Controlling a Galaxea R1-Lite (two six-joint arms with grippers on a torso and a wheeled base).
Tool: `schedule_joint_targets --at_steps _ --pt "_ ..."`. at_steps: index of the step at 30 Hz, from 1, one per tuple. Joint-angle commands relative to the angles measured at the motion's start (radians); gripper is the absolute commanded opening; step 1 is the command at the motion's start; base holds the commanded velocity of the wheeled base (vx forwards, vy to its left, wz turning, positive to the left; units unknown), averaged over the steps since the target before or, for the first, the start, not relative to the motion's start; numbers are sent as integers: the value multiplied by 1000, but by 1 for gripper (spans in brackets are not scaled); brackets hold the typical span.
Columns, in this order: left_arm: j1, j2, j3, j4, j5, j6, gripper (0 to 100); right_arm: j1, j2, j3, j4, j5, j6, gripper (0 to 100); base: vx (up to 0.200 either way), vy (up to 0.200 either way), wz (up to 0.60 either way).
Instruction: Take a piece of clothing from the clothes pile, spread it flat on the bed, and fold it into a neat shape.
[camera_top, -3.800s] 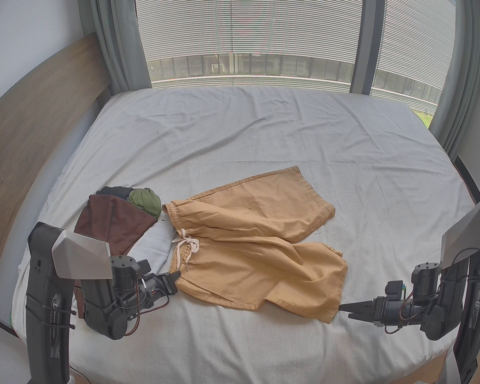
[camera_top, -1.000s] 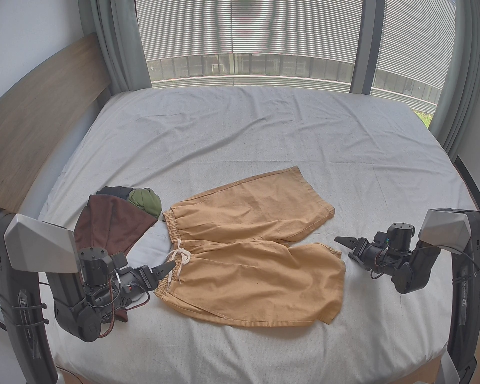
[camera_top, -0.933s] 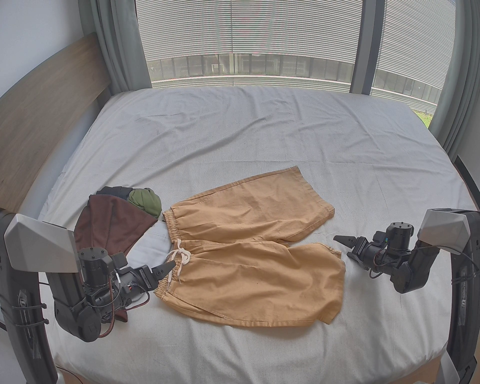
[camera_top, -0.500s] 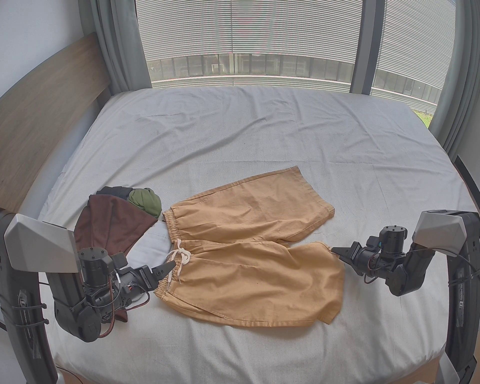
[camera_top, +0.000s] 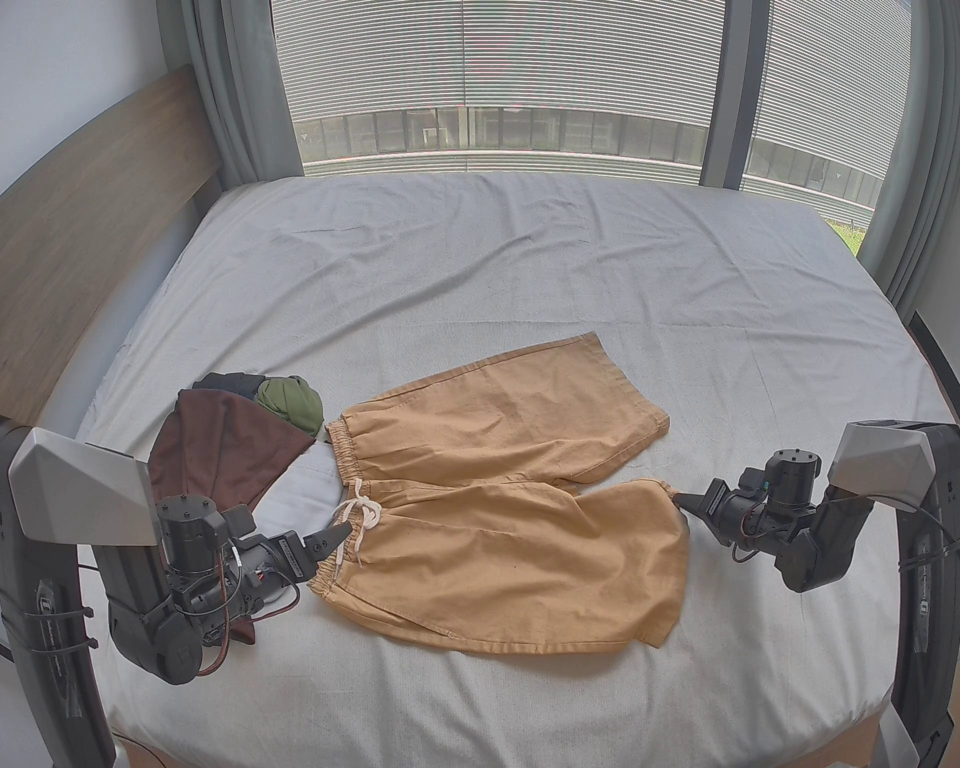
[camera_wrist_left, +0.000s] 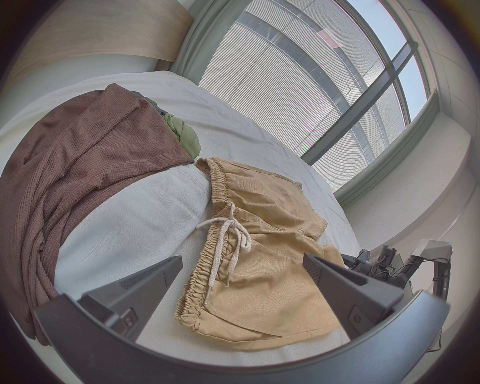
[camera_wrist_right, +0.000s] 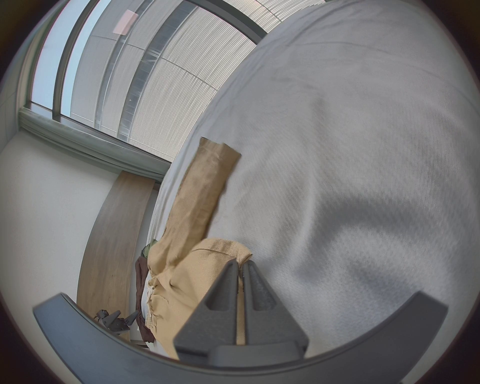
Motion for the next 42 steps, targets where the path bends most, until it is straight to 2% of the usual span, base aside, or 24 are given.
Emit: schedule_joint_targets --at_steps 1,10,20,41,42 --pt "0 2 0 -1 0 -1 100 -15 -50 3 -13 0 -2 0 0 0 0" --pt "-3 7 0 -1 0 -1 100 -18 -49 -53 2 0 -8 0 0 0 0" --pt "-3 20 -3 -1 3 3 100 -55 -50 -113 109 -2 -59 0 0 0 0" --pt "-6 54 7 1 6 7 100 -58 -6 -205 139 -3 -64 0 0 0 0" --pt "-6 54 7 -1 8 7 100 -59 -6 -205 137 -5 -67 100 0 0 0"
